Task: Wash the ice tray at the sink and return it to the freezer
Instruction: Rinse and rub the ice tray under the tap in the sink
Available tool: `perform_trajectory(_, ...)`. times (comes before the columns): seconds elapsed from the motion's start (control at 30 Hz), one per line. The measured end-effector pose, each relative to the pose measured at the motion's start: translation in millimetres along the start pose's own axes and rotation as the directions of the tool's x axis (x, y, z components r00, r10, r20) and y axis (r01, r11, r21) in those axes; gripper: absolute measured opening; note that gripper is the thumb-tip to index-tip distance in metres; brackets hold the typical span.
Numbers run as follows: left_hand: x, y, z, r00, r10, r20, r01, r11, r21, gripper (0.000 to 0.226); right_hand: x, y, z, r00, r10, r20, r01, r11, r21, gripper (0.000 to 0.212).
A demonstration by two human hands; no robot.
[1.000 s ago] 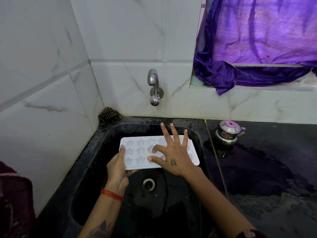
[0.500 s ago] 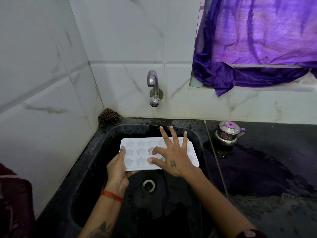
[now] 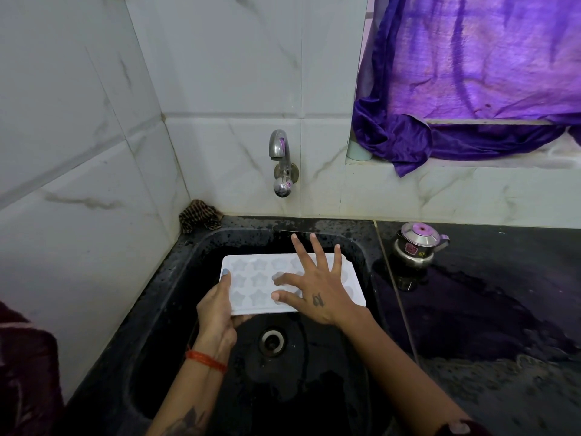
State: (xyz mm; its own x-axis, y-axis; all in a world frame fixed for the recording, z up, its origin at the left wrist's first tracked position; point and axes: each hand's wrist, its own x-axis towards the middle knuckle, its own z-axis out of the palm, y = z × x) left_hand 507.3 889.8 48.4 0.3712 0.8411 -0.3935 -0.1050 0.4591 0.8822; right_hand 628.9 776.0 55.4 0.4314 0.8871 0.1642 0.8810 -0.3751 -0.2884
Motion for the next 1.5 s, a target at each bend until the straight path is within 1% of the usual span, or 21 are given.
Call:
perform_trajectory(0.23, 0.0, -1.9, 0.5, 1.000, -0.004, -0.004, 0.004, 1.000, -0.001, 0.019, -1.6, 1.6, 1.4, 0.999, -0.001, -0.033, 0.002, 1.000, 0.016, 0.071)
perform_trajectory(0.43, -1.7, -3.1, 0.8, 1.000, -0.008, 0.000, 0.008, 1.000, 0.000, 0.019, -4.8, 4.1, 2.1, 0.998, 0.002, -0.061, -0.004, 1.000, -0.025, 0.074)
perform_trajectory(0.6, -2.7, -3.2, 1.1, 1.000, -0.010, 0.005, 0.010, 1.000, 0.002, 0.020, -4.7, 4.2, 3.5, 0.999, 0.013, -0.047, -0.015, 0.999, -0.031, 0.077)
perform_trajectory(0.87, -2.4, -3.6, -0.4, 1.000, -0.008, 0.004, 0.008, 1.000, 0.002, 0.020, -4.4, 3.5, 4.4, 0.999, -0.007, -0.032, 0.007, 1.000, 0.015, 0.071)
perform_trajectory(1.13, -4.0, -4.9, -0.9, 1.000, -0.014, 0.011, 0.014, 1.000, -0.010, 0.020, -5.6, 3.9, 5.1, 0.998, -0.011, -0.063, 0.013, 0.999, 0.037, 0.072)
perform_trajectory(1.27, -4.4, -4.9, -0.6, 1.000, -0.011, 0.009, 0.011, 1.000, -0.015, 0.020, -7.0, 5.0, 4.5, 0.997, -0.003, -0.071, 0.003, 1.000, -0.005, 0.075)
perform_trajectory(1.43, -7.8, -4.0, 1.1, 1.000, -0.014, 0.007, 0.014, 1.000, -0.026, 0.019, -4.9, 1.7, 5.0, 0.989, -0.034, -0.147, 0.033, 0.999, -0.008, 0.068)
perform_trajectory(1.5, -9.1, -3.5, 1.5, 1.000, -0.010, 0.013, 0.011, 1.000, -0.025, 0.020, -3.3, -1.6, 5.6, 0.988, -0.048, -0.147, 0.048, 0.999, -0.006, 0.066)
